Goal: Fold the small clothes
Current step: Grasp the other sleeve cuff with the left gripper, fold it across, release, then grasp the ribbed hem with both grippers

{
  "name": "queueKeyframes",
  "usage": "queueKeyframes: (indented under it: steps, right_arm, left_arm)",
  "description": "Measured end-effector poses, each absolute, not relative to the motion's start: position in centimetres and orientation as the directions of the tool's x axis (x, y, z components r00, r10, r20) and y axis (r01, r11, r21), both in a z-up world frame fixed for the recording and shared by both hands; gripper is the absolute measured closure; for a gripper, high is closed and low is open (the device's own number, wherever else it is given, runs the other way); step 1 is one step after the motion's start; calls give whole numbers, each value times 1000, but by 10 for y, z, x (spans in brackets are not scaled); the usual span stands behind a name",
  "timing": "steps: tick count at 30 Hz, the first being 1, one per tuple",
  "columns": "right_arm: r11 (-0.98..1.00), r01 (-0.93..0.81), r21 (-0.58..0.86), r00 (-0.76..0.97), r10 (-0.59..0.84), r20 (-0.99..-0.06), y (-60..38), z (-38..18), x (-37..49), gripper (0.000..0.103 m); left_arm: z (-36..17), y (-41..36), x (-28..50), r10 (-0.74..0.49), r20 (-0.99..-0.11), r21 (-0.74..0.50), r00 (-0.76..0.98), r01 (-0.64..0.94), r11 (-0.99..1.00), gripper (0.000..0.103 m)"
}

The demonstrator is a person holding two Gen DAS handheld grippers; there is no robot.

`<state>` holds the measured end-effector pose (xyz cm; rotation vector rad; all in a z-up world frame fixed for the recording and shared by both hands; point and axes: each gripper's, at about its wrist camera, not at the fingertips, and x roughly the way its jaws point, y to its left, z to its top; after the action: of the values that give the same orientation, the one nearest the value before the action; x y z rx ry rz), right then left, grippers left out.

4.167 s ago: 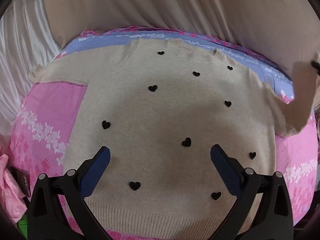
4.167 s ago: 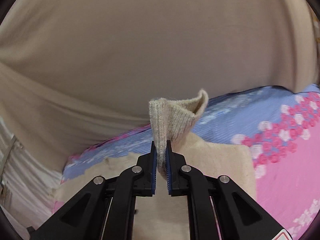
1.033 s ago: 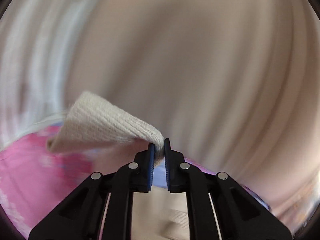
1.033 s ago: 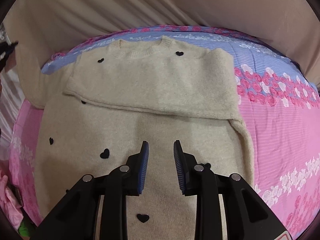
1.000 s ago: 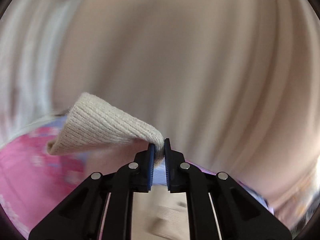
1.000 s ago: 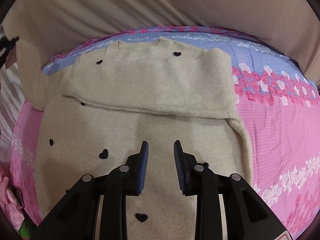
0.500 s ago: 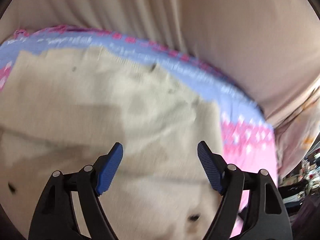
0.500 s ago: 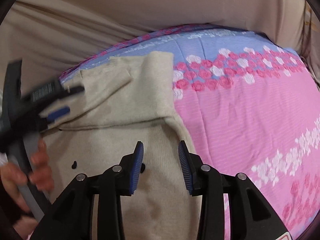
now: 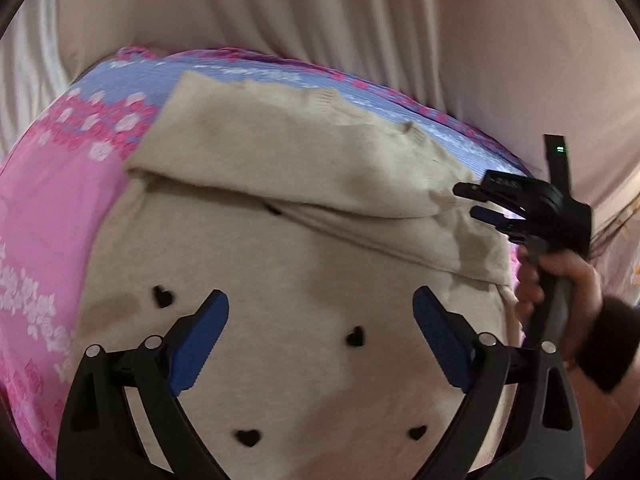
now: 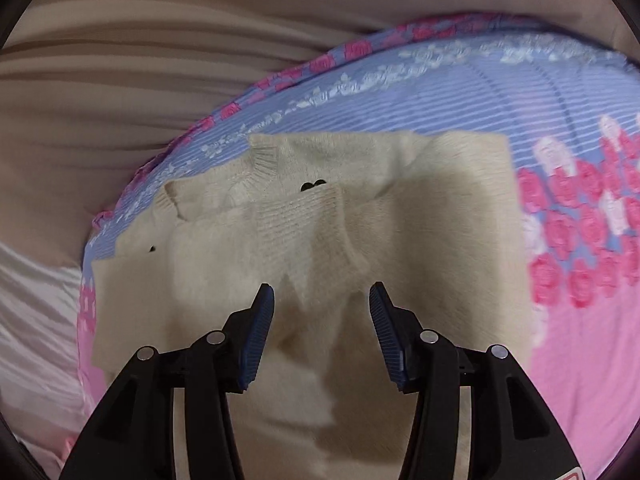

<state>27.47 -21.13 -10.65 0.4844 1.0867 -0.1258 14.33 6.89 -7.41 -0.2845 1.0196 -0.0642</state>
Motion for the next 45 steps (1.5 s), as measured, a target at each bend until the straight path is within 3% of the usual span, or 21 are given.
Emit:
queueKeyframes:
  steps: [2,5,10,15,20,25,28,31,36,38,45]
  right_arm:
    - [878,337,340,494,143,-858,-207,-111,279,95]
    - [873,290,392,597,155,-787,-203,-81,265,96]
    - [899,272,343,711,53,-701,-228,-19,217,97]
    - [912,367,184,531,-43,-846,-262,-76,203,97]
    - [898,388,207,540,-39,-841,-260,-83,198,96]
    - [929,357,101,479,-90,-873,-258,-92,198,92]
    - [918,372,136,486,-68,-872,-266,-90,188,90]
    - [914,387,123,510,-101,-854,-264,-70,171,82]
    - [914,396,86,454,-114,-884,-267,-69,110,57]
    - [910,400,105,411,-76,-909,-266,-79,73,52]
    - [859,469,206,333,44,-942,-247,-104,-34,48]
  left_arm:
    - [-80,77,142,-175,-840,-263,513,-103,959,11]
    - [-83,84,141,-180,-839,-278,514,-119,953,11]
    - [-87,83,144,-209,-835,-301,509,-103,948,11]
    - [-94,70,150,-242,-839,-321,488,-83,943,11]
    - [-91,66,157,-247,-842,-326,479,-87,941,11]
    - [-91,77,162,-219,-845,-311,489,-114,944,10]
    - [-94,81,167,-208,-851,-304,482,-128,944,10]
    - [-91,82,165,-193,-851,-281,489,-113,953,10]
    - [-96,107,150,-171,-868,-251,465,-117,961,10]
    - [-101,128,138,-149,-878,-247,455,-164,955,10]
    - [-124,198,67,-55,-931,-173,360,-306,936,10]
